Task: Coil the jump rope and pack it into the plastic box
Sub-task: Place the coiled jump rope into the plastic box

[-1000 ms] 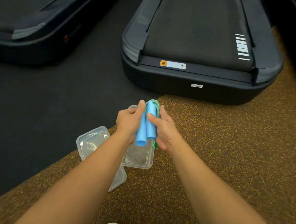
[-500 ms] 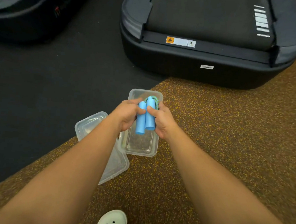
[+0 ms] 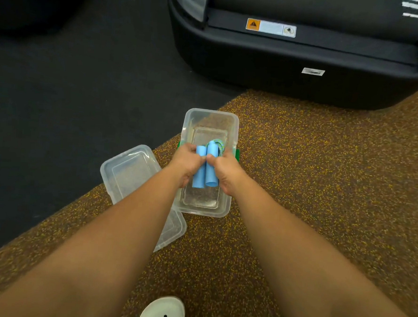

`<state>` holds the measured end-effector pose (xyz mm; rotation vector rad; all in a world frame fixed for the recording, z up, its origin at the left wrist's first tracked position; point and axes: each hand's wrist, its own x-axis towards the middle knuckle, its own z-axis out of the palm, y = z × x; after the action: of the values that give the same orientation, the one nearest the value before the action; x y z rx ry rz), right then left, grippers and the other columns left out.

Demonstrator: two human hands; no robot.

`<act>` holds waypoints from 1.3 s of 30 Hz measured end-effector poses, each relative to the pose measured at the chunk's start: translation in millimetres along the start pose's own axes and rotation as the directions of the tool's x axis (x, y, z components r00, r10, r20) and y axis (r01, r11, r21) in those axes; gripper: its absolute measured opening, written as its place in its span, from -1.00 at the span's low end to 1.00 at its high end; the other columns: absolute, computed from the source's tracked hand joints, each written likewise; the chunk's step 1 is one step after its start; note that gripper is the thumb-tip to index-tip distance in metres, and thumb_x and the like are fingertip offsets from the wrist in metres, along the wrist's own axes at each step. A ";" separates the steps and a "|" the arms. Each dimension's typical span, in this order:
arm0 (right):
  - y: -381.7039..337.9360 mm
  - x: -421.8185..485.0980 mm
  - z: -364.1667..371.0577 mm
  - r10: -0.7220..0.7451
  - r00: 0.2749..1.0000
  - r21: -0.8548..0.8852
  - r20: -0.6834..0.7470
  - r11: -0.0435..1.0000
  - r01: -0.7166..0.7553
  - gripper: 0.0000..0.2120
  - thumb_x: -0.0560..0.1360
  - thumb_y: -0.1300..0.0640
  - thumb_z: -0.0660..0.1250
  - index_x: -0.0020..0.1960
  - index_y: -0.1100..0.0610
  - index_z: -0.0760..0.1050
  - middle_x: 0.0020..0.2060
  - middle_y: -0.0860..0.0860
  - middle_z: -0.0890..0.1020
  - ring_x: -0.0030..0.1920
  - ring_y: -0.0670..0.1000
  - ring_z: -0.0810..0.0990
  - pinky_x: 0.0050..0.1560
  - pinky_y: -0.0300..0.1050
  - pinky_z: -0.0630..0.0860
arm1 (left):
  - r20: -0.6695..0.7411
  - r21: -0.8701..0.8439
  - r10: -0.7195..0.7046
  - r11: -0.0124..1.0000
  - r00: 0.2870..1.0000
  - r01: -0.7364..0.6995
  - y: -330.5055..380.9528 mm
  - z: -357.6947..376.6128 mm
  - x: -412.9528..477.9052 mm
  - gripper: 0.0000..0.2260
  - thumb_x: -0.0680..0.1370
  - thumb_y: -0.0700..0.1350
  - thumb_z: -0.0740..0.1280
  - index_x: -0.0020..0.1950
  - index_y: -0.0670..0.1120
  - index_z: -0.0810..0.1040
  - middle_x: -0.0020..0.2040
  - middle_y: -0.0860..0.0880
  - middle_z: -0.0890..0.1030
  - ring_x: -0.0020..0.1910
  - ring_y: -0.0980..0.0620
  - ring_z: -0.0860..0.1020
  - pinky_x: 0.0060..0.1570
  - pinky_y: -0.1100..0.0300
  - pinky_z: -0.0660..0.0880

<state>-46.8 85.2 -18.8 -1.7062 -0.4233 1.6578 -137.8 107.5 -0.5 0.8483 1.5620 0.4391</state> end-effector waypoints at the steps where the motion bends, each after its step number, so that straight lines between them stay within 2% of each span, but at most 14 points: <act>1: 2.8 3.1 0.6 0.012 1.000 -0.040 -0.003 0.999 -0.012 -0.54 0.52 0.26 0.26 0.38 0.16 0.21 0.20 0.22 0.51 0.11 0.23 0.58 0.07 0.26 0.56 | -0.008 0.010 0.005 1.000 1.000 -0.005 -4.4 1.1 4.8 -0.66 0.47 -0.31 0.36 0.23 -0.18 0.45 0.12 -0.21 0.57 0.03 -0.16 0.59 0.04 -0.06 0.55; 6: 13.3 23.5 6.0 0.036 0.999 -0.130 -0.040 0.991 -0.041 -0.54 0.52 0.23 0.26 0.36 0.11 0.20 0.20 0.21 0.49 0.09 0.23 0.58 0.04 0.27 0.57 | -0.035 0.015 -0.001 1.000 0.999 0.001 -21.5 5.4 27.6 -0.72 0.47 -0.28 0.37 0.16 -0.12 0.50 0.07 -0.19 0.61 0.02 -0.16 0.60 0.05 -0.10 0.56; 10: 16.5 36.0 9.0 0.054 0.997 -0.167 -0.056 0.984 -0.063 -0.50 0.53 0.23 0.25 0.40 0.12 0.13 0.19 0.22 0.48 0.08 0.23 0.58 -0.05 0.16 0.59 | -0.080 0.046 0.012 0.999 0.997 -0.009 -30.3 9.0 41.9 -0.67 0.45 -0.27 0.37 0.20 -0.12 0.51 0.05 -0.17 0.62 -0.01 -0.16 0.61 0.03 -0.12 0.57; 14: 20.9 44.9 14.3 0.016 0.995 -0.273 -0.095 0.961 -0.042 -0.37 0.54 0.16 0.22 0.51 0.14 -0.01 0.30 0.21 0.43 0.19 0.22 0.52 0.13 0.19 0.54 | -0.110 0.055 0.034 0.998 0.993 -0.029 -31.2 12.5 48.9 -0.71 0.44 -0.32 0.29 0.13 -0.10 0.53 0.03 -0.18 0.63 0.01 -0.20 0.60 0.02 -0.14 0.57; 19: 28.1 56.1 17.2 0.003 0.992 -0.325 -0.126 0.945 -0.044 -0.26 0.49 0.12 0.21 0.53 0.09 -0.14 0.34 0.20 0.39 0.22 0.24 0.51 0.12 0.26 0.53 | -0.084 0.100 0.070 0.993 0.994 -0.061 -27.0 16.8 50.7 -0.73 0.46 -0.33 0.20 0.04 -0.03 0.51 0.02 -0.22 0.61 0.02 -0.22 0.58 0.02 -0.14 0.56; 21: 28.5 57.7 18.0 -0.020 0.991 -0.375 -0.130 0.926 -0.031 -0.23 0.44 0.10 0.21 0.52 0.10 -0.14 0.39 0.20 0.35 0.27 0.23 0.49 0.17 0.27 0.50 | -0.070 0.112 0.072 0.992 0.995 -0.064 -30.1 16.7 54.3 -0.76 0.43 -0.31 0.21 0.02 -0.09 0.54 0.00 -0.24 0.62 0.00 -0.25 0.59 -0.01 -0.18 0.56; 24: 21.7 49.1 18.5 -0.064 0.988 -0.480 -0.138 0.877 -0.010 -0.23 0.51 0.19 0.20 0.55 0.17 -0.21 0.50 0.17 0.17 0.40 0.23 0.34 0.32 0.17 0.40 | -0.057 0.130 0.069 0.990 0.996 -0.061 -37.6 17.1 62.1 -0.75 0.39 -0.32 0.21 0.00 -0.14 0.56 -0.06 -0.27 0.62 -0.05 -0.26 0.61 -0.08 -0.20 0.58; 28: 20.6 50.7 12.6 -0.094 0.988 -0.592 -0.123 0.806 0.003 -0.24 0.53 0.25 0.20 0.54 0.24 -0.22 0.54 0.17 0.04 0.49 0.20 0.18 0.44 0.05 0.23 | -0.072 0.242 0.106 0.966 0.992 -0.085 -43.5 16.5 70.0 -0.75 0.35 -0.29 0.22 -0.01 -0.19 0.54 -0.10 -0.28 0.61 -0.08 -0.28 0.60 -0.11 -0.22 0.57; 31: 18.1 51.5 10.8 -0.114 0.987 -0.673 -0.115 0.740 0.007 -0.21 0.51 0.26 0.24 0.53 0.30 -0.22 0.54 0.22 0.02 0.51 0.20 0.13 0.47 -0.03 0.15 | -0.107 0.353 0.143 0.931 0.984 -0.097 -33.9 14.9 61.3 -0.74 0.38 -0.34 0.22 0.03 -0.19 0.53 -0.06 -0.24 0.61 -0.05 -0.25 0.59 -0.06 -0.13 0.57; 35: 15.5 48.3 11.5 -0.146 0.983 -0.731 -0.111 0.683 0.019 -0.21 0.51 0.25 0.27 0.52 0.33 -0.19 0.52 0.25 0.06 0.50 0.22 0.15 0.46 -0.03 0.15 | -0.133 0.469 0.177 0.878 0.975 -0.096 -26.4 14.2 53.3 -0.65 0.46 -0.36 0.23 0.25 -0.24 0.48 0.14 -0.24 0.57 0.11 -0.21 0.53 0.01 0.05 0.46; 39: 12.7 44.4 11.2 -0.169 0.981 -0.768 -0.096 0.639 0.035 -0.24 0.52 0.24 0.26 0.53 0.32 -0.13 0.52 0.25 0.06 0.49 0.23 0.16 0.45 -0.06 0.15 | -0.132 0.511 0.222 0.850 0.966 -0.125 -27.4 12.5 52.9 -0.67 0.46 -0.35 0.24 0.22 -0.21 0.51 0.12 -0.21 0.60 0.08 -0.18 0.54 -0.16 0.18 0.37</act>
<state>-55.1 109.1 -59.0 -2.3372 -1.2685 1.2982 -132.4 125.7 -58.3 1.3924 1.8154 0.2451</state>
